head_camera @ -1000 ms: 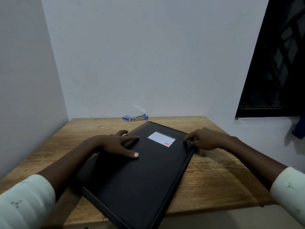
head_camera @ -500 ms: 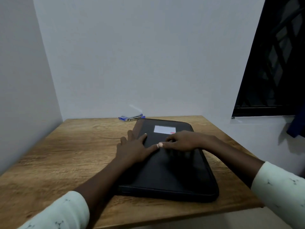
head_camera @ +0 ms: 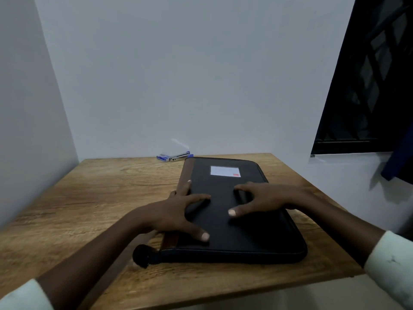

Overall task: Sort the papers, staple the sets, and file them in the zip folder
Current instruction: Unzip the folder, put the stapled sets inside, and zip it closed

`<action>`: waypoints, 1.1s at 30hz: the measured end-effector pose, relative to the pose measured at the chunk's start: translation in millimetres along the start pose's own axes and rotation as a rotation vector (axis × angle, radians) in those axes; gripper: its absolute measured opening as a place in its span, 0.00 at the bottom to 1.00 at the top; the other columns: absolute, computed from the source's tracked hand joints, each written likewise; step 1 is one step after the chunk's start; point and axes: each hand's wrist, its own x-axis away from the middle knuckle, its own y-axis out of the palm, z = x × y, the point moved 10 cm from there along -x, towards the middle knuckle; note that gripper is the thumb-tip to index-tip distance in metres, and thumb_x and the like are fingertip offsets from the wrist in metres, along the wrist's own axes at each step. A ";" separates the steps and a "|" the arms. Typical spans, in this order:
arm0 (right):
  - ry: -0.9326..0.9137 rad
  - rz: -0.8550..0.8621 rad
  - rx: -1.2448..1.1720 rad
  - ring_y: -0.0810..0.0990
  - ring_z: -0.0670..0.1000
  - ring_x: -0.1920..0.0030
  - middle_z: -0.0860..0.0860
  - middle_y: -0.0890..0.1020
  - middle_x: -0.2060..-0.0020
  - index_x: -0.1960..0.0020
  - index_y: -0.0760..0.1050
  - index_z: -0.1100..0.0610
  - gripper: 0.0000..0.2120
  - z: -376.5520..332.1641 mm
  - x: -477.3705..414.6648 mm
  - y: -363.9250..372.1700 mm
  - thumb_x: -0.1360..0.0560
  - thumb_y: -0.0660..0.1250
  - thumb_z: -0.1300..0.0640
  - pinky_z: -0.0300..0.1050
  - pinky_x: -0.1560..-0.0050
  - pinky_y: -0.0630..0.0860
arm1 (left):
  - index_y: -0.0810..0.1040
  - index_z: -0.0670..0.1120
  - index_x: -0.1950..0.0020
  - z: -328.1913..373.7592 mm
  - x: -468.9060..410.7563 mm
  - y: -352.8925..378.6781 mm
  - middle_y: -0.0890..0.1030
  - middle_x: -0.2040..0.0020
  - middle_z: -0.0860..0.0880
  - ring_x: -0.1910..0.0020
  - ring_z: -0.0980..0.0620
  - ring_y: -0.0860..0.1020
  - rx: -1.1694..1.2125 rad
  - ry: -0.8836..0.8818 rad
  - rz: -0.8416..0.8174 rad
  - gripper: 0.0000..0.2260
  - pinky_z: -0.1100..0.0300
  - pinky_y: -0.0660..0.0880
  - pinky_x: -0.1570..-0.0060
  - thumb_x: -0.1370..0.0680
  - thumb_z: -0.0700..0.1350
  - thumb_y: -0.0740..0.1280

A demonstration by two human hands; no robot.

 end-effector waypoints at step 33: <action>0.237 0.348 -0.035 0.44 0.59 0.21 0.49 0.49 0.20 0.21 0.50 0.40 0.31 89.6 -66.1 -20.5 0.21 0.44 0.31 0.75 0.29 0.41 | 0.65 0.58 0.26 56.9 -114.7 3.2 0.52 0.21 0.51 0.22 0.42 0.44 0.078 -0.003 0.406 0.37 0.43 0.56 0.26 0.31 0.69 0.71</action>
